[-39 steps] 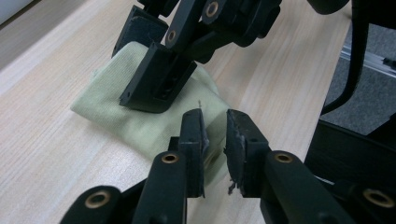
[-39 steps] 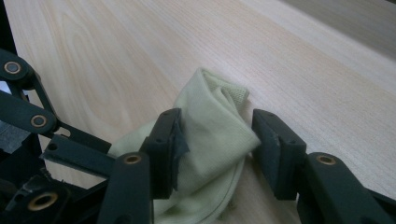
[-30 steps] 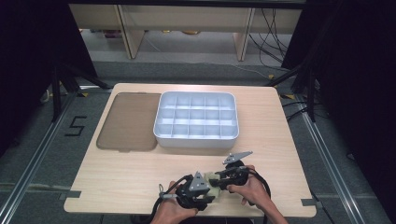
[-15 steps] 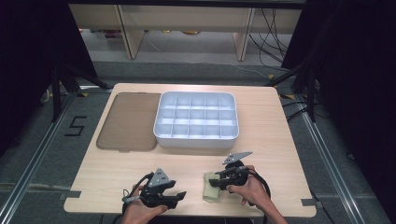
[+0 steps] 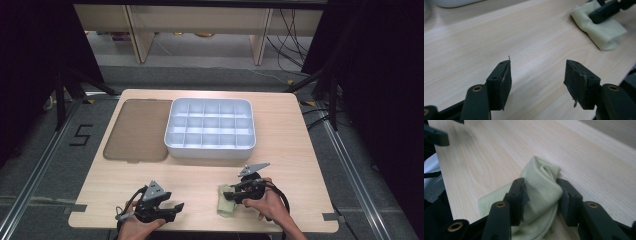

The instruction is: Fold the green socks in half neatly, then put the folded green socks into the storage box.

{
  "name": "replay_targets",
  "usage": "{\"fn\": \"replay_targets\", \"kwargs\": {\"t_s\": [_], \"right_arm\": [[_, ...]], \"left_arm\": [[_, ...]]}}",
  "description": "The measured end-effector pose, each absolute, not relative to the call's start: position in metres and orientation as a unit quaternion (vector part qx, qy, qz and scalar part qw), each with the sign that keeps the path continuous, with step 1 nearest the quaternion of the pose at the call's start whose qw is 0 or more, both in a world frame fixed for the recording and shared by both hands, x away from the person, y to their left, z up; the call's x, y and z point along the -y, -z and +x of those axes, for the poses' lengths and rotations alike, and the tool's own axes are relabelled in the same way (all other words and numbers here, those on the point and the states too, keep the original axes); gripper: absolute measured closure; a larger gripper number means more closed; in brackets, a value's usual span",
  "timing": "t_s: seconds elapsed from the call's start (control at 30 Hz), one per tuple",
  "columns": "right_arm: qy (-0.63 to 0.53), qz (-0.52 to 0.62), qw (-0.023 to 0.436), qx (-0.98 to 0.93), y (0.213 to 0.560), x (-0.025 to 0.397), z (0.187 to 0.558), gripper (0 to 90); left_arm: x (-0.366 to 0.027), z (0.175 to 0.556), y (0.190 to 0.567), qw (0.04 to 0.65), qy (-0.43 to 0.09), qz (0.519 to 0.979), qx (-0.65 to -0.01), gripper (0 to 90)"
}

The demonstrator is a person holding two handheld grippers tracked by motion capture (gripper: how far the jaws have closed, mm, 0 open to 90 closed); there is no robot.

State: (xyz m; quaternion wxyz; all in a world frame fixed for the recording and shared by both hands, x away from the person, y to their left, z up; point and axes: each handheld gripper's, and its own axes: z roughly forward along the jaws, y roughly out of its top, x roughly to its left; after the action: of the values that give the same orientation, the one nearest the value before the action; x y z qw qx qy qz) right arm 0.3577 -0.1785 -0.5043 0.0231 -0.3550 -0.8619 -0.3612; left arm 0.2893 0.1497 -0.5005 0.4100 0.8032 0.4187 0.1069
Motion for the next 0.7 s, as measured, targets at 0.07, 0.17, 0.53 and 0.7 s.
{"fn": "replay_targets", "kwargs": {"t_s": [0.07,0.17,0.53,0.7], "right_arm": [[0.363,-0.353,0.026,0.862,0.505,0.179,0.358,61.2],[0.366,-0.354,0.031,0.860,0.505,0.180,0.358,62.7],[0.379,-0.358,0.045,0.852,0.507,0.181,0.358,69.0],[0.383,-0.357,0.044,0.851,0.508,0.182,0.358,71.7]], "left_arm": [[-0.154,0.292,0.502,0.412,-0.113,0.799,-0.423,38.1],[-0.158,0.295,0.505,0.406,-0.115,0.797,-0.432,37.6],[-0.167,0.296,0.502,0.420,-0.138,0.774,-0.453,37.7],[-0.163,0.295,0.504,0.423,-0.128,0.776,-0.449,38.7]]}}
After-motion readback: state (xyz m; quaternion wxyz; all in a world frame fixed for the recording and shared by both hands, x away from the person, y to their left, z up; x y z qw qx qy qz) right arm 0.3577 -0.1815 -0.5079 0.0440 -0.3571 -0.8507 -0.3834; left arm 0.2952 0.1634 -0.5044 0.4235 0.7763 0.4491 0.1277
